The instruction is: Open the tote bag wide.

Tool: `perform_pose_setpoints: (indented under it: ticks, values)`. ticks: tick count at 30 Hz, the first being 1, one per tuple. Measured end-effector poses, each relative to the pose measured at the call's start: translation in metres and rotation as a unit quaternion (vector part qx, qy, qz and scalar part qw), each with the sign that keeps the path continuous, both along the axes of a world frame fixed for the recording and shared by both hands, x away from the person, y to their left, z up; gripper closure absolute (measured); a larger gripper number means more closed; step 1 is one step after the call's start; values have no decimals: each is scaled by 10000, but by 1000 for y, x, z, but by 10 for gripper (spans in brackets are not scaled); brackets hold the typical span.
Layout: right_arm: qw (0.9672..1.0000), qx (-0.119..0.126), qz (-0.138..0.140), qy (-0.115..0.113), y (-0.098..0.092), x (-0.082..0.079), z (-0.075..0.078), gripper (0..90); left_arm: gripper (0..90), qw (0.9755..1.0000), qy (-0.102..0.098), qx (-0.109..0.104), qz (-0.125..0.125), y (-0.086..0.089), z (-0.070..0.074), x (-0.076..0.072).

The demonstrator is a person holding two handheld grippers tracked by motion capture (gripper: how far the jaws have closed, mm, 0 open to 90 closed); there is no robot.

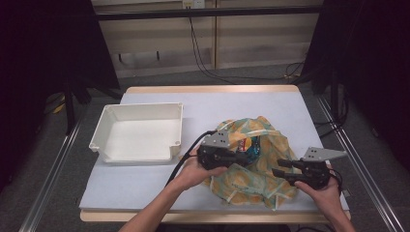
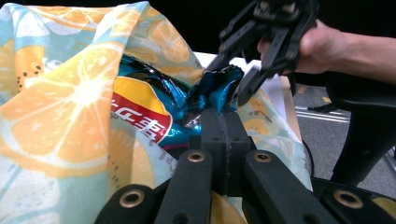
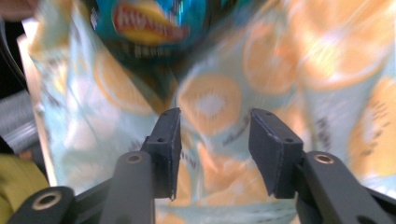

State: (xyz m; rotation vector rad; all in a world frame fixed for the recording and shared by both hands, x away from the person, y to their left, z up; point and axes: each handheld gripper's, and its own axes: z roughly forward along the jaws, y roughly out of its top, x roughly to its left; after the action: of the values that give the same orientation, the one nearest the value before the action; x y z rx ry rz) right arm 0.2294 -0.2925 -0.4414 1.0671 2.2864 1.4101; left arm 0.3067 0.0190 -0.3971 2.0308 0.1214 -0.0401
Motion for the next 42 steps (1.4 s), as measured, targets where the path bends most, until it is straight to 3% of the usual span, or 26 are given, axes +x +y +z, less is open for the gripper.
perform_pose_setpoints:
  ticks: [4,9,17,23,28,32,37,40,42]
  values:
    - [9998,134,-14,-132,-2,-2,12,523,900,10000,-31,1,18,3,3,0]
    - [9988,236,-106,-421,-11,-1,40,489,900,9999,-23,-65,89,10,7,1]
    - [9972,151,-237,-693,-14,25,75,369,900,9997,-95,-114,169,19,15,-1]
    - [9977,-8,-166,-658,-2,53,80,333,900,9997,-120,-109,157,22,17,0]
    - [9985,-48,162,-525,11,73,77,332,900,9997,-116,-126,145,21,16,-1]
    - [9983,23,366,-451,24,84,73,496,900,9998,-132,-90,104,19,16,-2]
    - [9980,199,420,-438,28,96,73,833,900,9999,-143,-14,51,17,14,-3]
    - [9970,512,345,-458,23,103,79,897,900,9999,-157,55,16,15,14,-4]
    - [9974,473,362,-394,23,111,82,900,900,9998,-190,83,-55,14,13,-6]
